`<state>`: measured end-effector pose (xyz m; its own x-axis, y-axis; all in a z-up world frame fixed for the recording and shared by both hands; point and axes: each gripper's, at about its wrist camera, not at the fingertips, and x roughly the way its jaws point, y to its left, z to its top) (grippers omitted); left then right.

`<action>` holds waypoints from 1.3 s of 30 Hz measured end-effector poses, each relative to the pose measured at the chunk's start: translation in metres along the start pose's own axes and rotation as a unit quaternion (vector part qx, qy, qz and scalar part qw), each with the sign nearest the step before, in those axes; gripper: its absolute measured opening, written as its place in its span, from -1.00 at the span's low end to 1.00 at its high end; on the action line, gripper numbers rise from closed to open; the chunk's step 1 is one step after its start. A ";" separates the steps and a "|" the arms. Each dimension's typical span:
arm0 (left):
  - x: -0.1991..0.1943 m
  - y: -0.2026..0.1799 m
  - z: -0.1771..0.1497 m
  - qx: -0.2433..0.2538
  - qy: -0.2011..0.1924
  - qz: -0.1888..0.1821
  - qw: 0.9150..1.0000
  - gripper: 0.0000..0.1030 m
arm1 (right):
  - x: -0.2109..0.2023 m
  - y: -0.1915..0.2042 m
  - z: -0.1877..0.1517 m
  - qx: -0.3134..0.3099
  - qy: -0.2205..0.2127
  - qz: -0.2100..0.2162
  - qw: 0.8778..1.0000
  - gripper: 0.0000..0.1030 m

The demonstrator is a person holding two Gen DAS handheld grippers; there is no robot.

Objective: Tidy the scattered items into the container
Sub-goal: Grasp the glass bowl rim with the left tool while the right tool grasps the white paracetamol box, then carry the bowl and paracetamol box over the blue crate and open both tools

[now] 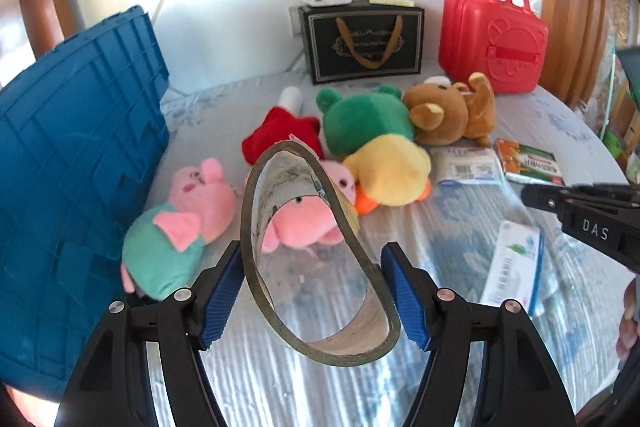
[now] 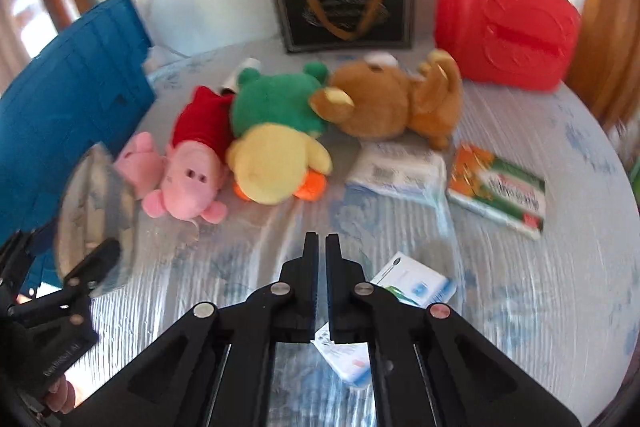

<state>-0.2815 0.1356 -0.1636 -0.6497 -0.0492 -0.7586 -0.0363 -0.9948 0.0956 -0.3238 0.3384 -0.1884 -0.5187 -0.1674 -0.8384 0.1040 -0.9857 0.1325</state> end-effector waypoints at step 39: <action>0.078 -0.055 -0.019 0.086 0.029 -0.069 0.993 0.33 | 0.056 -0.030 -0.066 0.119 0.031 -0.100 0.987 0.51</action>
<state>-0.3157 0.1848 -0.2407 -0.5850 0.0770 -0.8074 -0.2543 -0.9627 0.0924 -0.3000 0.3600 -0.2738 -0.4546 0.0258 -0.8903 -0.2014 -0.9767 0.0745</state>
